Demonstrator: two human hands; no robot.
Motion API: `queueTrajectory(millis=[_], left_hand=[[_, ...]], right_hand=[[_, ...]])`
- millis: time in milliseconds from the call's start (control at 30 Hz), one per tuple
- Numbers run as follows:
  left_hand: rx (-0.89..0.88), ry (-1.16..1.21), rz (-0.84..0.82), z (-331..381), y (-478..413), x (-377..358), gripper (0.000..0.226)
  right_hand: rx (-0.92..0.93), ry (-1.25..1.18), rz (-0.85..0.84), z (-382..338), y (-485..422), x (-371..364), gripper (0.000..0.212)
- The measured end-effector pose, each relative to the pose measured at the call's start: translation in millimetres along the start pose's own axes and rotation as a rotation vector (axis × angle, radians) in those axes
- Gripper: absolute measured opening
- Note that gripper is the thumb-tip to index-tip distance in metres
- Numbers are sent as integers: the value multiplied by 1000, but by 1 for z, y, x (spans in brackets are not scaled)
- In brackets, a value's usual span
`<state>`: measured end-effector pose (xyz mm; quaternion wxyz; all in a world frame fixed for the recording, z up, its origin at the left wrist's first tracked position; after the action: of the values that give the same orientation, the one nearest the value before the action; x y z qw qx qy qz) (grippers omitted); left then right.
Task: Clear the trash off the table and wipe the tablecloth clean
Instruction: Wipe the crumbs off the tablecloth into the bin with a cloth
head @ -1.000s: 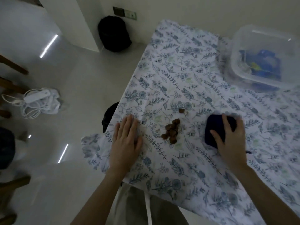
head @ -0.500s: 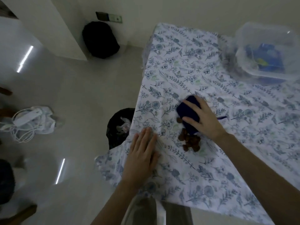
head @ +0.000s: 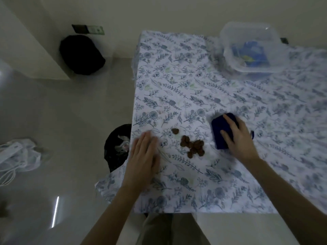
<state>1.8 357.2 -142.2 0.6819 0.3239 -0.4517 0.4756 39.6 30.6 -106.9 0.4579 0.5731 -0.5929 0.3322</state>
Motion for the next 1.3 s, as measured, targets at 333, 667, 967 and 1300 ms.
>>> queueTrajectory(millis=[333,667,967,1300], left_hand=[[78,-80,113,0,9,-3,51],[86,-17,126,-3,14,-4,52],[89,6,135,-4,16,-4,51],[115,-40,114,-2,15,-2,51]], right_hand=[[-355,-66,156,-30,133,-44,61],[-168,-40,150,-112,66,-75,62],[-28,27,103,-136,12,-73,60],[-93,90,173,-90,-57,-38,55]])
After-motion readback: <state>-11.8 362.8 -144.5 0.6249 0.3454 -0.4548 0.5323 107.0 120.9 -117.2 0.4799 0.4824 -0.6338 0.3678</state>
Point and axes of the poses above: each hand's wrist, its own y-axis away from the middle knuckle, its own x-axis out of the back of the hand, z = x × y, the point moved 2 cm from there along -y, towards the middle knuckle
